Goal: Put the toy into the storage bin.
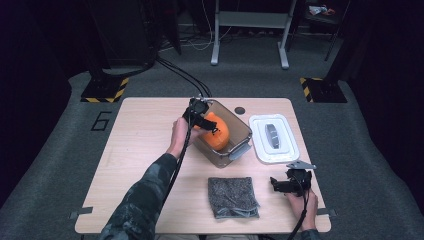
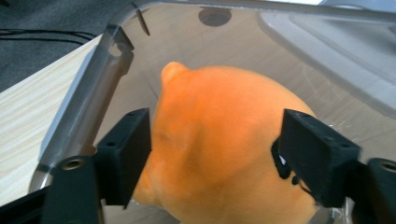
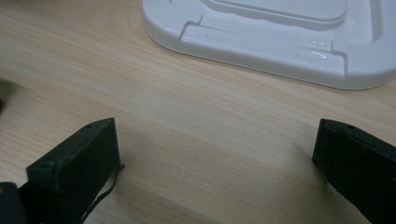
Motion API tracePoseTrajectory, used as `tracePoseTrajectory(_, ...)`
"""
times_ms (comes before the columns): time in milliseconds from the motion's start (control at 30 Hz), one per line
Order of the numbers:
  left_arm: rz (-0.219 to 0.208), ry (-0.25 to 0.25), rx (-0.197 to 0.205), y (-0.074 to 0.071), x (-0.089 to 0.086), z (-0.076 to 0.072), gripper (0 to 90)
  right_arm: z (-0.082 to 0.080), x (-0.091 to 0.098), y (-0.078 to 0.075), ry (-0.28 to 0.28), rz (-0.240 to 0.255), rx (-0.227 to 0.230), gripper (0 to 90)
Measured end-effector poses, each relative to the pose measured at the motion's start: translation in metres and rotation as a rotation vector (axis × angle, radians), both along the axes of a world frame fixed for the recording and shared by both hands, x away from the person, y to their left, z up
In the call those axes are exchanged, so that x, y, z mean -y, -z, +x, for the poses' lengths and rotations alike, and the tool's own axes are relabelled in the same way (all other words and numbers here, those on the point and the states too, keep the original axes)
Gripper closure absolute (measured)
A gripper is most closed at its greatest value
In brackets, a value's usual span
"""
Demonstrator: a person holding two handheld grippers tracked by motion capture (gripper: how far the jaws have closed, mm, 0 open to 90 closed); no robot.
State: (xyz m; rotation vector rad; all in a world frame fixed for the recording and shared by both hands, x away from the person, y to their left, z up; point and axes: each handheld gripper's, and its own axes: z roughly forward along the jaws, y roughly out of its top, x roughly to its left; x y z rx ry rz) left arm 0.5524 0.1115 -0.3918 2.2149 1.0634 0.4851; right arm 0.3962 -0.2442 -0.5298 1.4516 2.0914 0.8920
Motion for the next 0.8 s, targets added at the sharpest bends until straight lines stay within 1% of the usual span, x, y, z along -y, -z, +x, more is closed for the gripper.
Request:
tracePoseTrajectory(67,-0.036,-0.009,0.003,-0.003,-0.006,-0.001,21.1,0.0,0.0,0.0,0.0,0.0,0.0,0.0)
tracePoseTrajectory(100,-0.042,-0.007,0.001,-0.004,-0.008,-0.002,20.5,0.0,0.0,0.0,0.0,0.0,0.0,0.0)
tracePoseTrajectory(133,-0.057,-0.014,0.011,-0.005,-0.011,-0.003,19.5,0.0,0.0,0.0,0.0,0.0,0.0,0.0)
tracePoseTrajectory(200,-0.066,-0.006,0.018,-0.008,-0.015,-0.006,17.8,0.0,0.0,0.0,0.0,0.0,0.0,0.0)
tracePoseTrajectory(300,-0.078,-0.004,0.038,-0.011,-0.021,-0.013,15.7,0.0,0.0,0.0,0.0,0.0,0.0,0.0)
tracePoseTrajectory(433,-0.117,0.01,0.068,-0.016,-0.032,-0.025,14.6,0.0,0.0,0.0,0.0,0.0,0.0,0.0)
tracePoseTrajectory(467,-0.118,0.02,0.074,-0.018,-0.035,-0.028,14.5,0.0,0.0,0.0,0.0,0.0,0.0,0.0)
tracePoseTrajectory(533,-0.138,0.022,0.088,-0.019,-0.04,-0.033,14.3,0.0,0.0,0.0,0.0,0.0,0.0,0.0)
tracePoseTrajectory(567,-0.144,0.023,0.095,-0.021,-0.045,-0.039,14.2,0.0,0.0,0.0,0.0,-0.001,0.0,0.0)
tracePoseTrajectory(633,-0.146,0.03,0.102,-0.022,-0.049,-0.044,14.3,0.0,0.0,0.0,0.0,0.0,0.0,0.0)
tracePoseTrajectory(667,-0.155,0.031,0.111,-0.022,-0.052,-0.048,14.3,0.0,0.0,0.0,0.0,0.0,0.0,0.0)
tracePoseTrajectory(700,-0.151,0.037,0.117,-0.022,-0.056,-0.052,14.3,0.0,0.0,0.0,0.001,0.0,0.0,0.0)
tracePoseTrajectory(767,-0.183,0.034,0.135,-0.022,-0.061,-0.059,13.8,0.0,0.0,0.0,0.001,0.0,0.0,0.0)
tracePoseTrajectory(800,-0.181,0.032,0.137,-0.023,-0.064,-0.062,13.0,0.0,0.0,0.0,0.001,0.0,0.0,0.0)
